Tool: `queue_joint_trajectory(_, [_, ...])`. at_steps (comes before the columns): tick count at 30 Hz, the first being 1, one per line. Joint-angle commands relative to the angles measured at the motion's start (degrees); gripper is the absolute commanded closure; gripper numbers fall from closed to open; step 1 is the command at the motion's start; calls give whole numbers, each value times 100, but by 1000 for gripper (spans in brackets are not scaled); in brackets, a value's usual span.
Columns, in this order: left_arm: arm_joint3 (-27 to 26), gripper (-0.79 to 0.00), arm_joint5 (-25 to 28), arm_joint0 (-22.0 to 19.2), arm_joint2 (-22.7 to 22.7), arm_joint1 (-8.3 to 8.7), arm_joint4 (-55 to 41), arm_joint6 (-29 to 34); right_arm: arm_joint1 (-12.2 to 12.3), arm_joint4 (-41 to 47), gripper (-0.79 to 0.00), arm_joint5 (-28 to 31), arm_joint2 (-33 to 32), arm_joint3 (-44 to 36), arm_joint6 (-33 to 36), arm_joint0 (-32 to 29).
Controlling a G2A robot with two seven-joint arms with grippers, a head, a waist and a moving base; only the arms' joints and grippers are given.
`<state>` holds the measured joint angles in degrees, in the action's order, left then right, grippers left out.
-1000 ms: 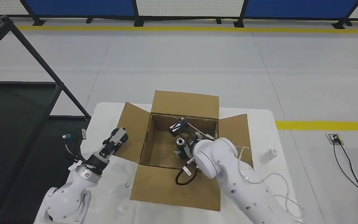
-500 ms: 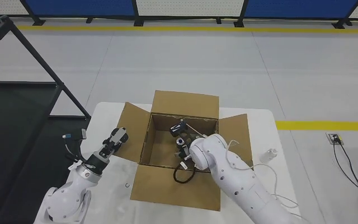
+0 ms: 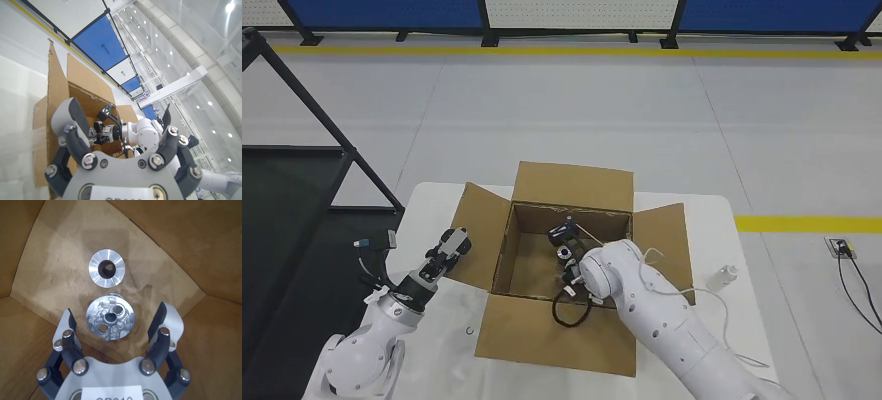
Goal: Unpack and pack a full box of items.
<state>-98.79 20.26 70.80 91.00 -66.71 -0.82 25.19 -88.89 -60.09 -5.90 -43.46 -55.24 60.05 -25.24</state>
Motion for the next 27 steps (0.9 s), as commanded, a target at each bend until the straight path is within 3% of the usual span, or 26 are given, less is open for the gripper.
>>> queue_joint_trajectory(1, [0, -785, 0, 0, 0, 0, 0, 0, -14, 6, -234, 19, -15, 60, -8, 19])
queue_joint_trajectory(2, [0, -785, 0, 0, 0, 0, 0, 0, -20, 5, -203, 26, -23, 78, -11, 26])
queue_joint_trajectory(5, [0, -785, 0, 0, 0, 0, 0, 0, -29, -18, -3, 31, -59, 92, 2, 36])
queue_joint_trajectory(14, [0, -785, 0, 0, 0, 0, 0, 0, 127, -301, 0, 24, -475, -666, 185, -209])
queue_joint_trajectory(27, [0, -785, 0, 0, 0, 0, 0, 0, 655, -1244, 0, 324, -1793, -4501, 941, -1943])
